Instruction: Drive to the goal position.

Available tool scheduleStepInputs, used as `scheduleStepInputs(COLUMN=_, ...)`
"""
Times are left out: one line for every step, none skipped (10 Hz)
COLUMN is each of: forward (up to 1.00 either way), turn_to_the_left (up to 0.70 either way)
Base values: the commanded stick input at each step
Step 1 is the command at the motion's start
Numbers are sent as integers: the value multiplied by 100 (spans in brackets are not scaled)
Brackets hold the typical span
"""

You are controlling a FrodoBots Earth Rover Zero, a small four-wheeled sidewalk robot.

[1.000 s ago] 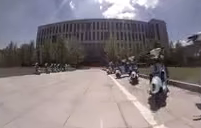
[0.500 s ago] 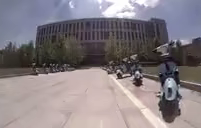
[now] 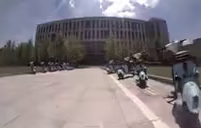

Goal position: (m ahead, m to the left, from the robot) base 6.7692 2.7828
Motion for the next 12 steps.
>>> scheduleStepInputs(forward=70, turn_to_the_left=0)
scheduleStepInputs(forward=70, turn_to_the_left=0)
scheduleStepInputs(forward=70, turn_to_the_left=0)
scheduleStepInputs(forward=70, turn_to_the_left=0)
scheduleStepInputs(forward=70, turn_to_the_left=0)
scheduleStepInputs(forward=70, turn_to_the_left=0)
scheduleStepInputs(forward=70, turn_to_the_left=0)
scheduleStepInputs(forward=70, turn_to_the_left=0)
scheduleStepInputs(forward=70, turn_to_the_left=0)
scheduleStepInputs(forward=70, turn_to_the_left=0)
scheduleStepInputs(forward=70, turn_to_the_left=0)
scheduleStepInputs(forward=70, turn_to_the_left=0)
